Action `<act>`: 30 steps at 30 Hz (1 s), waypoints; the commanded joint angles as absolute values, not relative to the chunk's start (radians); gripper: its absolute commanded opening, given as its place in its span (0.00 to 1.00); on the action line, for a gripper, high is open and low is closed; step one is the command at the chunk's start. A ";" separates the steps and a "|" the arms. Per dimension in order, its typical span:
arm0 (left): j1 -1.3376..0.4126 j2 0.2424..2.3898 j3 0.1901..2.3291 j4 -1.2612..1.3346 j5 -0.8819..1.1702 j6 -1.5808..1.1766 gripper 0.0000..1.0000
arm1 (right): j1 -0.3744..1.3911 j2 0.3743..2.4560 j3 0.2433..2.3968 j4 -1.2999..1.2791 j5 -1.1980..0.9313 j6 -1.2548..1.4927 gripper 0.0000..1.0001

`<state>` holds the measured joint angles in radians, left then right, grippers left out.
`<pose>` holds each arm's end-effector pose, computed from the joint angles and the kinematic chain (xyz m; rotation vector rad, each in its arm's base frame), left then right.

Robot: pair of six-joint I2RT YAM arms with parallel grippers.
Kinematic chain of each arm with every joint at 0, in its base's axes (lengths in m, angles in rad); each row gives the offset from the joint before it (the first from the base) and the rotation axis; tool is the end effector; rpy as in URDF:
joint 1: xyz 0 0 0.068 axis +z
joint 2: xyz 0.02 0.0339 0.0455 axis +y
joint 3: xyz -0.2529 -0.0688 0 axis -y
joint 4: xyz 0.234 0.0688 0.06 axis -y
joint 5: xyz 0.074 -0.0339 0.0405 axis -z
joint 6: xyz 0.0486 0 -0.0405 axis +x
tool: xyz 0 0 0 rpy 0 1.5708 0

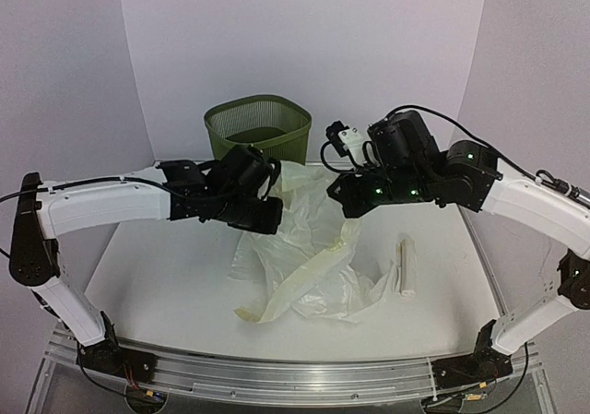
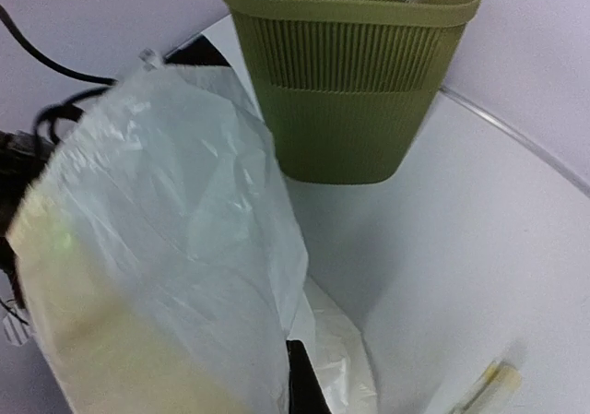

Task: Put the trash bags into the trash bin
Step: Unfold the trash bag at the center of the board.

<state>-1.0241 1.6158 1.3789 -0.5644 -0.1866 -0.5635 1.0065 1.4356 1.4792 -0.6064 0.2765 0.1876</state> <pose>0.1936 -0.3008 0.2821 0.4634 2.3783 -0.5402 0.1819 0.2626 0.3698 -0.6986 2.0205 0.4156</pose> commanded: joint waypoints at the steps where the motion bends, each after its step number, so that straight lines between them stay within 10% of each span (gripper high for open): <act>1: -1.021 1.619 1.577 -0.865 -0.493 -0.532 0.00 | 0.984 1.397 1.497 -0.600 0.585 0.049 0.00; 19: -1.009 1.675 1.614 -1.170 -0.595 -0.564 0.00 | 0.748 1.409 1.361 -0.604 0.825 -0.113 0.01; 25: -1.010 1.656 1.617 -0.837 -0.148 -0.457 0.00 | 0.746 1.453 1.346 -0.615 0.317 0.027 0.49; 30: -1.009 1.754 1.760 -0.869 -0.077 -0.501 0.00 | 0.746 1.389 1.364 -0.618 0.133 0.106 0.66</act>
<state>-1.0088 1.7020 1.6304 -0.9239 -0.2148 -0.4962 0.7404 1.4459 1.3455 -0.6178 0.3672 0.0096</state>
